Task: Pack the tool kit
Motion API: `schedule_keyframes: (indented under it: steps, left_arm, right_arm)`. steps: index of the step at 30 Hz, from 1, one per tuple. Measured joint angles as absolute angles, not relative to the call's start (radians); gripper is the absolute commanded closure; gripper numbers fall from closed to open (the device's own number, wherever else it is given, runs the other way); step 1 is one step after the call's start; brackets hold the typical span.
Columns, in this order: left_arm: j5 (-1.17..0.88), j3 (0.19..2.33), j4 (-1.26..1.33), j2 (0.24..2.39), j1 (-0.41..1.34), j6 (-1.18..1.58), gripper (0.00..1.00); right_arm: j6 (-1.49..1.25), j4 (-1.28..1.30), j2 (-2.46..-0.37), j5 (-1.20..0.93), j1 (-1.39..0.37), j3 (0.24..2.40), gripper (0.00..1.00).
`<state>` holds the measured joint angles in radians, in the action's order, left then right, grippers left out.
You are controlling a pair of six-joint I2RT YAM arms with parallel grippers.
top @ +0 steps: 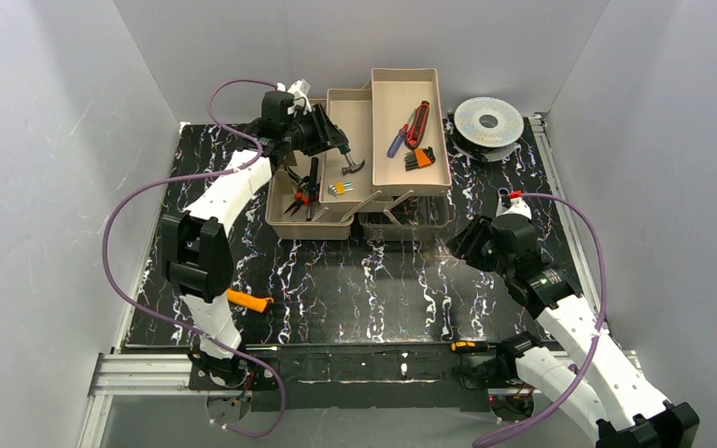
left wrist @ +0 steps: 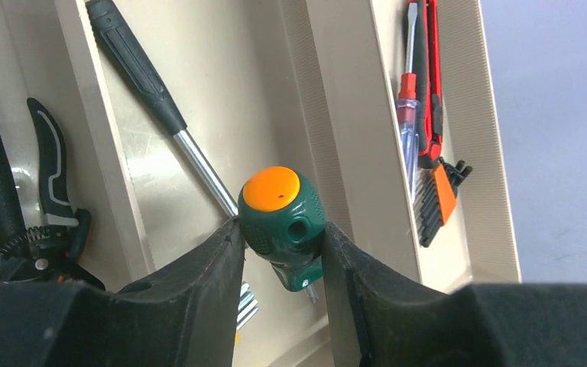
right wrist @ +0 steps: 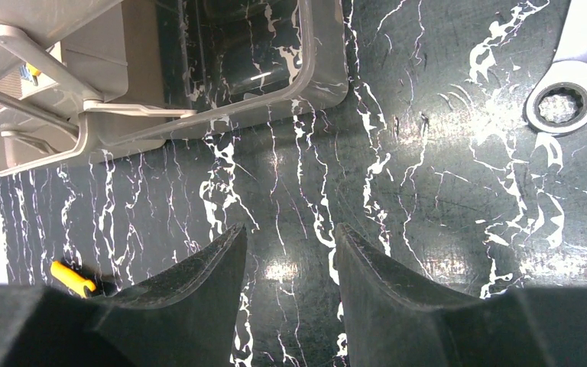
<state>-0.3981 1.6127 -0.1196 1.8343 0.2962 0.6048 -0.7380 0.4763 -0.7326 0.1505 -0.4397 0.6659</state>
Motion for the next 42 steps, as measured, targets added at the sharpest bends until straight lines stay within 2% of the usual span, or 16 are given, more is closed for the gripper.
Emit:
schedule_keyframes:
  steps: [1,4,5,6,7,17,23,29,36,42]
  left_arm:
    - [-0.392,1.618,-0.128,1.839,0.305,0.594,0.93]
    - [-0.377,1.641,-0.146,1.858,0.321,0.562,0.37]
    - [-0.373,1.653,-0.155,1.867,0.327,0.551,0.15]
    - [-0.372,1.665,-0.163,1.875,0.331,0.537,0.05]
    - [-0.368,1.674,-0.174,1.879,0.335,0.526,0.02]
    - [-0.175,1.693,-0.358,1.780,0.343,0.451,0.02]
    - [0.149,1.569,-0.530,1.492,0.342,0.459,0.02]
    - [0.456,1.407,-0.832,1.195,0.315,0.636,0.02]
    - [0.502,1.186,-1.126,1.067,0.291,0.960,0.02]
    - [0.456,0.962,-1.179,1.034,0.291,1.153,0.03]
  right_arm:
    - [-0.737,0.476,-0.733,0.150,-0.440,0.666,0.46]
    - [-0.735,0.476,-0.733,0.150,-0.439,0.666,0.47]
    - [-0.735,0.476,-0.733,0.150,-0.439,0.666,0.46]
    - [-0.734,0.476,-0.733,0.150,-0.439,0.666,0.46]
    - [-0.734,0.476,-0.733,0.150,-0.439,0.666,0.46]
    - [-0.733,0.476,-0.730,0.150,-0.439,0.666,0.47]
    - [-0.734,0.475,-0.730,0.135,-0.439,0.665,0.47]
    - [-0.733,0.474,-0.726,0.125,-0.439,0.665,0.47]
    - [-0.733,0.471,-0.707,0.118,-0.439,0.664,0.47]
    - [-0.733,0.471,-0.704,0.102,-0.439,0.664,0.47]
